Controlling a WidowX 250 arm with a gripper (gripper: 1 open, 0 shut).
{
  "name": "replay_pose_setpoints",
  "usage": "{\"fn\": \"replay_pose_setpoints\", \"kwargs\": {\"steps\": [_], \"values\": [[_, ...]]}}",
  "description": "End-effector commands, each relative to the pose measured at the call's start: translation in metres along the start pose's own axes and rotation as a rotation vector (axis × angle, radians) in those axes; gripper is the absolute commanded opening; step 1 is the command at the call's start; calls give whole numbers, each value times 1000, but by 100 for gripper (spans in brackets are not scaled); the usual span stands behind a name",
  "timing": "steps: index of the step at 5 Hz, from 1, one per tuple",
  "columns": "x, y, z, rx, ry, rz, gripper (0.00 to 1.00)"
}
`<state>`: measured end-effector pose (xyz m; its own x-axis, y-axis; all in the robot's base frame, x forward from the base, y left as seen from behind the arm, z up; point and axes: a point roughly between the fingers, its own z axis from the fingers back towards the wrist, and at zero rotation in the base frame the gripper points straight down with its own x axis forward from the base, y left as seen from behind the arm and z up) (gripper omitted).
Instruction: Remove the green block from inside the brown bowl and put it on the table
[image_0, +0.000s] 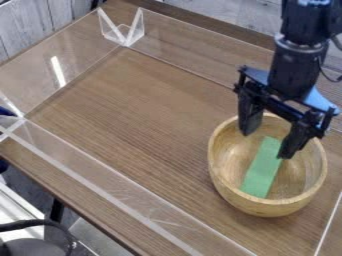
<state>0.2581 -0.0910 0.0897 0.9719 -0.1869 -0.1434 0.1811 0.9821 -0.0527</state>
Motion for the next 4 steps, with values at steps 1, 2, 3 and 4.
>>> {"fn": "replay_pose_setpoints", "kwargs": {"steps": [1, 2, 3, 4], "values": [[2, 8, 18, -36, -137, 58, 100], [0, 10, 17, -55, -170, 67, 0], [-1, 11, 16, -68, -185, 70, 0], [9, 11, 13, -77, -196, 74, 0]]}}
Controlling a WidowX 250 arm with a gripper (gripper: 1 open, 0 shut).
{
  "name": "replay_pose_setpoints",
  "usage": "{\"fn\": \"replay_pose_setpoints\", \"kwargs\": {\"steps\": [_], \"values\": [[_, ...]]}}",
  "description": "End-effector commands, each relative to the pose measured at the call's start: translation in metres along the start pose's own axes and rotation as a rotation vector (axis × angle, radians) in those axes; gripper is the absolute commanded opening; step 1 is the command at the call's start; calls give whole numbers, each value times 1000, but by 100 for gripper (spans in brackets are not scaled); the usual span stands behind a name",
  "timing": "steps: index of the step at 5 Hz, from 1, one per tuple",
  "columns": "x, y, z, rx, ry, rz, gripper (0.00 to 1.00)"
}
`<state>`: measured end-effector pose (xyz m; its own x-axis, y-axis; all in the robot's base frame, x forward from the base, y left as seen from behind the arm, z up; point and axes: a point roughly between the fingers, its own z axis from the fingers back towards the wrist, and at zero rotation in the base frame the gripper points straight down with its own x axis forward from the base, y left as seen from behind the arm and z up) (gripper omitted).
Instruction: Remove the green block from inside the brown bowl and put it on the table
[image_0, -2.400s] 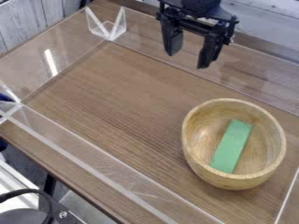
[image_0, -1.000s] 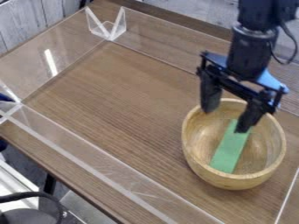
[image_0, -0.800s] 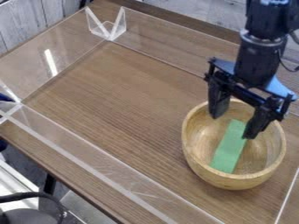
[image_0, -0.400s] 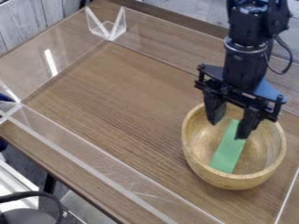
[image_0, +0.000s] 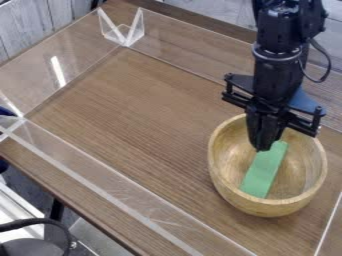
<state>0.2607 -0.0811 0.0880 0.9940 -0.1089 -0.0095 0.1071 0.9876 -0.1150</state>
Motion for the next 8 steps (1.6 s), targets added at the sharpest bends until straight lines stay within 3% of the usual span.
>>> {"fn": "replay_pose_setpoints", "kwargs": {"steps": [1, 3, 5, 6, 7, 8], "values": [[19, -1, 10, -19, -63, 7, 0], [28, 10, 3, -38, -21, 0, 0], [27, 5, -19, -73, 22, -43, 0], [31, 6, -32, -50, 43, -32, 0], [33, 6, -39, -27, 59, -20, 100], [33, 9, -38, -37, 79, -33, 100]]}}
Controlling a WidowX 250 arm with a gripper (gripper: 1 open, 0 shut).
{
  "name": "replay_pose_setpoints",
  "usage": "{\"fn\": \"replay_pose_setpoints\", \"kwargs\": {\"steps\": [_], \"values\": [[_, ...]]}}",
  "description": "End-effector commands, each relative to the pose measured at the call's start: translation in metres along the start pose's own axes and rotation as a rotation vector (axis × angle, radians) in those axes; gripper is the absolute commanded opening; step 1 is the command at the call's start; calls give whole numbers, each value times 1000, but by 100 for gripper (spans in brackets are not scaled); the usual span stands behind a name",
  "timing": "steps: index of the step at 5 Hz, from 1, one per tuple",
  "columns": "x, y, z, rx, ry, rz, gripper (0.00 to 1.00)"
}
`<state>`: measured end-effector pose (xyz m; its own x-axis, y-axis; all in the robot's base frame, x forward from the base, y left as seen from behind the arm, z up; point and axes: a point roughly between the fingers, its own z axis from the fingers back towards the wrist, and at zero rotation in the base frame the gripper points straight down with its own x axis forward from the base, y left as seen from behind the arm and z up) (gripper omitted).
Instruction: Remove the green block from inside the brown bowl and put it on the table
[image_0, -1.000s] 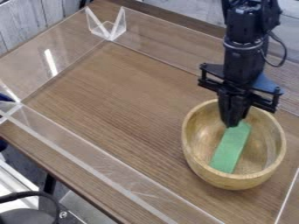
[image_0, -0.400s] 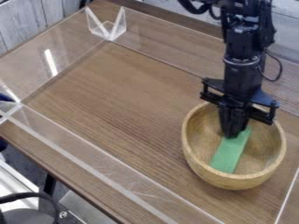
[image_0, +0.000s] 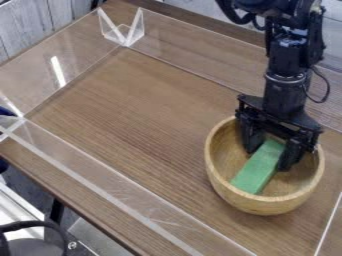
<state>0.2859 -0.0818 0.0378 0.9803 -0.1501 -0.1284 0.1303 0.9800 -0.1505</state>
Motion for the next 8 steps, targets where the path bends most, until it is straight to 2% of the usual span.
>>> {"fn": "replay_pose_setpoints", "kwargs": {"steps": [1, 3, 5, 7, 8], "values": [[3, 4, 8, -6, -29, 8, 0], [3, -1, 12, -43, -55, -2, 0], [-3, -3, 10, -45, -55, 14, 0], [-9, -3, 22, -25, -50, 21, 0], [-9, -3, 23, -24, -61, 14, 0]]}}
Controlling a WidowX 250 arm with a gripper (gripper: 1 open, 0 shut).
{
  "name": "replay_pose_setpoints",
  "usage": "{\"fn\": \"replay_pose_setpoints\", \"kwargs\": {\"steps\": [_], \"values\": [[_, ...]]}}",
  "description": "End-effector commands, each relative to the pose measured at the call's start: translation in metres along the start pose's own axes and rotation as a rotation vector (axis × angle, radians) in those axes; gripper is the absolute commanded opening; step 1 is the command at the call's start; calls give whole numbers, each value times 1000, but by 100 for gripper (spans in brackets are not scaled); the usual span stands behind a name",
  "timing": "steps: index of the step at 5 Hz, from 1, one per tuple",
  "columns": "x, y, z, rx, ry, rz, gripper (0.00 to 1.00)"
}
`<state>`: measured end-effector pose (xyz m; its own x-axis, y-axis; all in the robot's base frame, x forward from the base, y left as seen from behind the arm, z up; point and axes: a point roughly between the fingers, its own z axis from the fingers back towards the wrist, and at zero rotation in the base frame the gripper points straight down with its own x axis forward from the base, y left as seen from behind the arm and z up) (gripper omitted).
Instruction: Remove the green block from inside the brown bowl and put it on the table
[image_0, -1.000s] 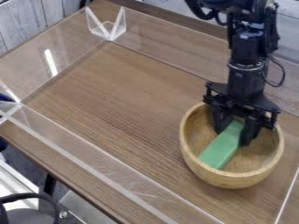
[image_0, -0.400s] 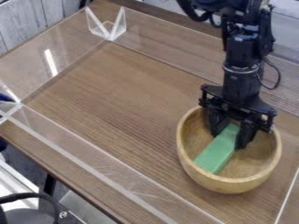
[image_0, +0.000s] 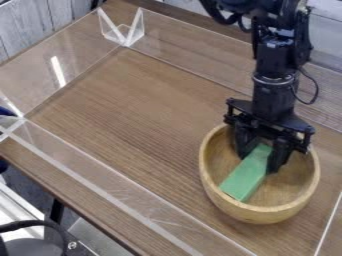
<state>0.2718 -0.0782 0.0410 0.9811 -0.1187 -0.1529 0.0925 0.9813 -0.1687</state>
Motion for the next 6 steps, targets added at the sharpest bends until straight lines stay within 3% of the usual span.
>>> {"fn": "replay_pose_setpoints", "kwargs": {"steps": [1, 3, 6], "values": [[5, -5, 24, -2, -91, -29, 0], [6, -3, 42, -16, -123, -42, 0], [5, 2, 59, -24, -133, -41, 0]]}}
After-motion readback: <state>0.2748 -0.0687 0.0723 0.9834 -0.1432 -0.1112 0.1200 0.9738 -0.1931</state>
